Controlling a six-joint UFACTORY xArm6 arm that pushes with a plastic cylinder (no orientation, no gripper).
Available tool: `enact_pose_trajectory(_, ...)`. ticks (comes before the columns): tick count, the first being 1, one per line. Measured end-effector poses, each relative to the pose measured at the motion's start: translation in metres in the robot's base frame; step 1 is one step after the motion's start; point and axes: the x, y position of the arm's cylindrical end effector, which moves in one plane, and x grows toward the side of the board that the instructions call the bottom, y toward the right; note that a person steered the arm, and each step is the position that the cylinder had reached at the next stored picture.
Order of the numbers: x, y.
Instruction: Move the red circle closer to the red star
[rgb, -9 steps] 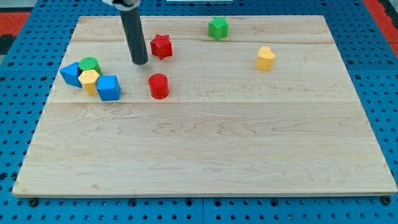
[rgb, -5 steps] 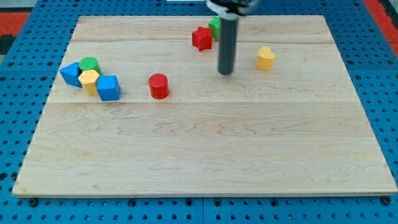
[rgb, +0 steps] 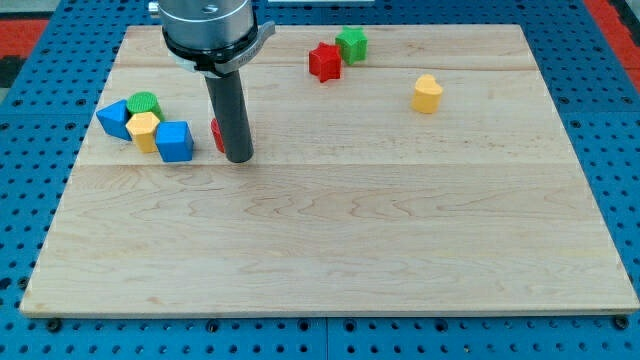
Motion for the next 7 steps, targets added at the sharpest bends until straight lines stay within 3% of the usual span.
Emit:
enact_pose_trajectory(2,-0.012,-0.027)
enact_pose_trajectory(4,-0.076,-0.055)
enact_pose_trajectory(6,-0.14,-0.023)
enact_pose_trajectory(7,-0.148,-0.068)
